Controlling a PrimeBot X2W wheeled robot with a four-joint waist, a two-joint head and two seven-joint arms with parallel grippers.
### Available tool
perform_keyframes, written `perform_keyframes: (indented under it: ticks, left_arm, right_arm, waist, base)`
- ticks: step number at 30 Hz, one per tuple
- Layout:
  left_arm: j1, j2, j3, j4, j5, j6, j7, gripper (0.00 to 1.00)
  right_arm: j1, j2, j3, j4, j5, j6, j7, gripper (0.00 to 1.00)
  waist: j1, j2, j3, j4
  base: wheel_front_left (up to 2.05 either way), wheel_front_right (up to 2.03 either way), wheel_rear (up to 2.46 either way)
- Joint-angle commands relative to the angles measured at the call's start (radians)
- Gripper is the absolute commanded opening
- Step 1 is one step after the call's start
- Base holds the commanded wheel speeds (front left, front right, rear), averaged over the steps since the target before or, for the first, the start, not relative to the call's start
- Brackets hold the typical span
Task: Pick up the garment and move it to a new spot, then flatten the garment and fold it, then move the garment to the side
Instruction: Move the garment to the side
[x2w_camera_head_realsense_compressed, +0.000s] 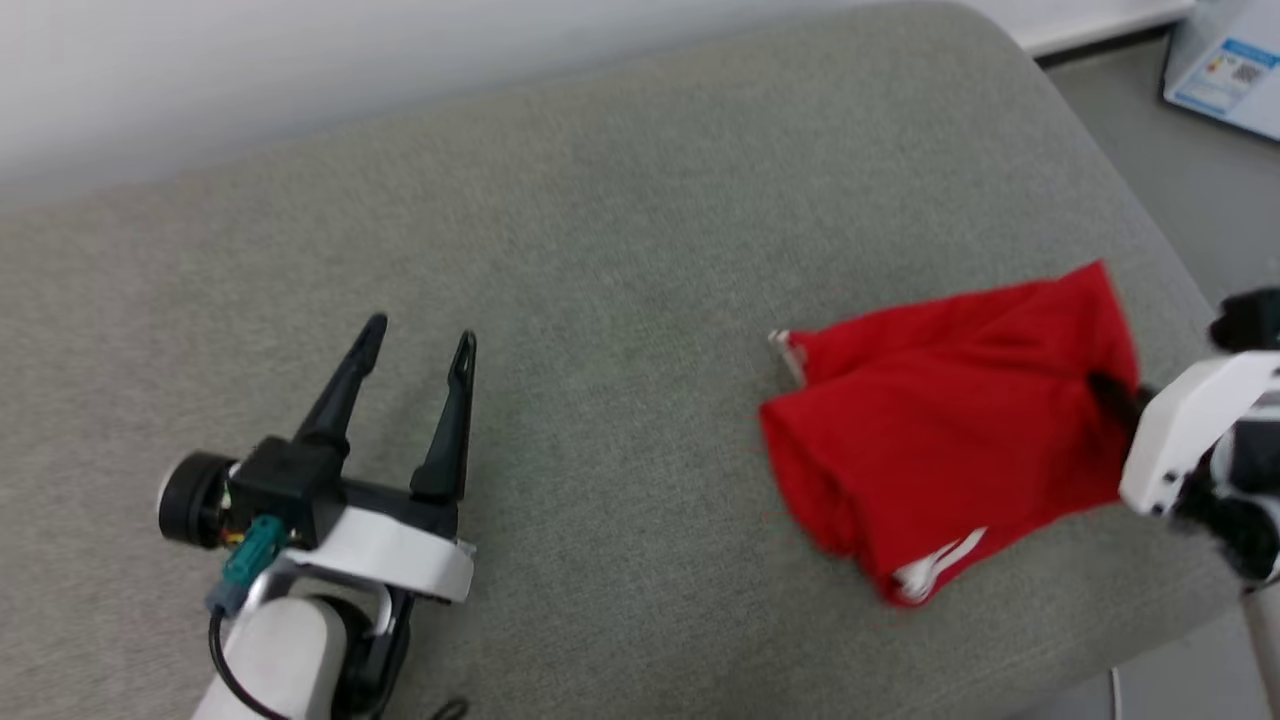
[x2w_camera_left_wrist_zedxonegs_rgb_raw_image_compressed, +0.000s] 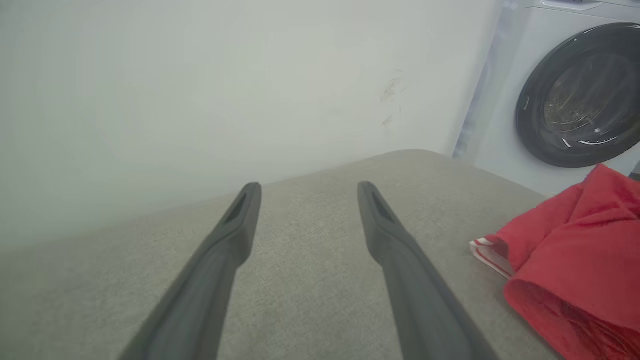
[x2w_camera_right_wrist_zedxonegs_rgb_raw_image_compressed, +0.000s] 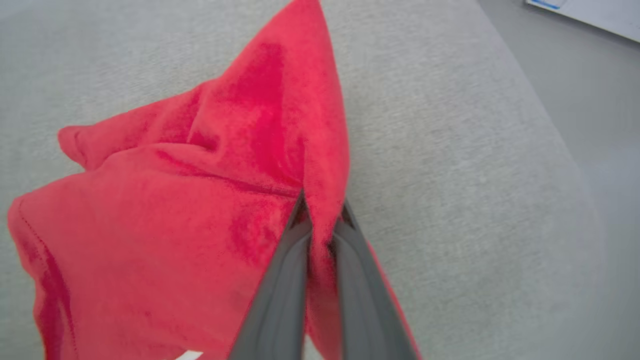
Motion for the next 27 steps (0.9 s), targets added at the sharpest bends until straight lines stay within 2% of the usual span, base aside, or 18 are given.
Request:
perform_keyframes:
  ticks: [1, 11, 14, 18, 25, 26, 27]
  left_arm:
    - [-0.025, 0.013, -0.001, -0.011, 0.008, -0.006, 0.008, 1.00]
    - [-0.160, 0.063, -0.027, -0.099, 0.045, -0.041, 0.071, 1.00]
    - [-0.203, 0.076, -0.034, -0.133, 0.052, -0.050, 0.091, 1.00]
    - [-0.227, 0.082, -0.038, -0.151, 0.059, -0.051, 0.095, 1.00]
    - [-0.248, 0.072, -0.054, -0.139, 0.053, -0.055, 0.080, 1.00]
    - [-0.249, 0.072, -0.056, -0.136, 0.052, -0.056, 0.077, 1.00]
    - [-0.251, 0.071, -0.057, -0.133, 0.052, -0.056, 0.075, 1.00]
  right_arm:
    - [-0.038, -0.007, -0.012, 0.018, -0.016, -0.001, -0.023, 0.00]
    - [-0.259, -0.083, -0.175, 0.220, -0.188, -0.001, -0.194, 0.00]
    - [-0.340, -0.117, -0.262, 0.296, -0.265, -0.001, -0.246, 0.00]
    - [-0.382, -0.107, -0.320, 0.341, -0.293, -0.001, -0.289, 0.00]
    - [-0.404, -0.111, -0.377, 0.428, -0.415, -0.001, -0.352, 0.00]
    - [-0.407, -0.112, -0.392, 0.437, -0.432, -0.001, -0.362, 0.08]
    - [-0.412, -0.105, -0.410, 0.447, -0.446, -0.001, -0.370, 0.36]
  waist:
    - [-0.0001, 0.0000, 0.088, -0.035]
    - [-0.0001, 0.0000, 0.264, -0.010]
    - [-0.0001, 0.0000, 0.325, 0.017]
    - [-0.0001, 0.0000, 0.362, 0.037]
    - [-0.0001, 0.0000, 0.393, 0.072]
    - [-0.0001, 0.0000, 0.394, 0.076]
    - [-0.0001, 0.0000, 0.394, 0.079]
  base:
    - [0.00, 0.00, 0.00]
    - [0.00, 0.00, 0.00]
    - [0.00, 0.00, 0.00]
    - [0.00, 0.00, 0.00]
    - [0.00, 0.00, 0.00]
    - [0.00, 0.00, 0.00]
    - [0.00, 0.00, 0.00]
